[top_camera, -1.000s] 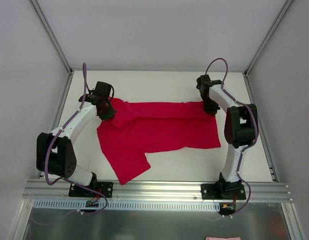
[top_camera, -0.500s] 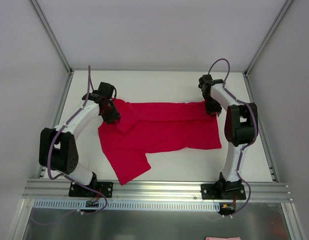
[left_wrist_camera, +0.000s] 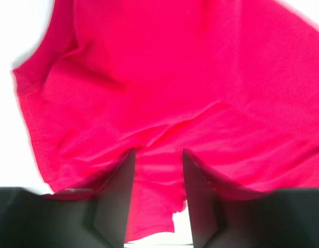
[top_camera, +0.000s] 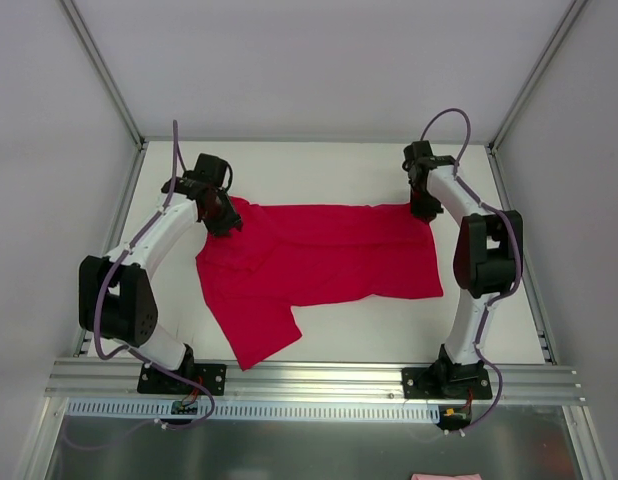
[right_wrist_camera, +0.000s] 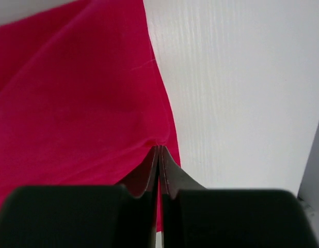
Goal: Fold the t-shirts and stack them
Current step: Fold the flattened tshirt in 1/3 of the way
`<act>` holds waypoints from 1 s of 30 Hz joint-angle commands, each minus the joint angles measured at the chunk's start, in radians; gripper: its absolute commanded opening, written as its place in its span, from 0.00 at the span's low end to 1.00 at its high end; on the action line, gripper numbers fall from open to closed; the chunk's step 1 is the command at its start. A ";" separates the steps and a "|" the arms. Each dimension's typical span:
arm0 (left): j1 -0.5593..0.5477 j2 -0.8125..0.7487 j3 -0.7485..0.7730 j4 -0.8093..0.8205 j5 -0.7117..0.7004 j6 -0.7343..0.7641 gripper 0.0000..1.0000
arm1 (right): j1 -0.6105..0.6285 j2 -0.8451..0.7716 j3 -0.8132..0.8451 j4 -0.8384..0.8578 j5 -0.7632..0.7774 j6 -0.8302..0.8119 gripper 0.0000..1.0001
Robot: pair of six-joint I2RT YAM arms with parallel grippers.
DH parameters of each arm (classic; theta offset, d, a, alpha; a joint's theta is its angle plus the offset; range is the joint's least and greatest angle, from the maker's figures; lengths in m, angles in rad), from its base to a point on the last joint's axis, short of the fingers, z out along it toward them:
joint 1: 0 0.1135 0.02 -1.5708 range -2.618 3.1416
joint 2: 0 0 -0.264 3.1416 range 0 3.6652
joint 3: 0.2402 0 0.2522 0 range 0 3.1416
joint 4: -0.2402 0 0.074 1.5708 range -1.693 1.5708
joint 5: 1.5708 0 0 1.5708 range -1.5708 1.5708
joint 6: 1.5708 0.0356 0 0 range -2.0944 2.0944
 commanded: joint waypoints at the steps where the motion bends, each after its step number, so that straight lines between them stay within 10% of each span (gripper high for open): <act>1: -0.011 0.049 0.052 0.040 -0.018 0.018 0.12 | -0.015 -0.061 0.038 0.035 -0.073 0.034 0.01; 2: -0.009 0.066 0.058 0.046 -0.023 0.020 0.00 | -0.017 -0.063 0.044 0.041 -0.093 0.032 0.01; 30: 0.035 0.497 0.311 0.049 -0.073 -0.037 0.00 | -0.017 0.173 0.096 0.221 -0.575 0.060 0.01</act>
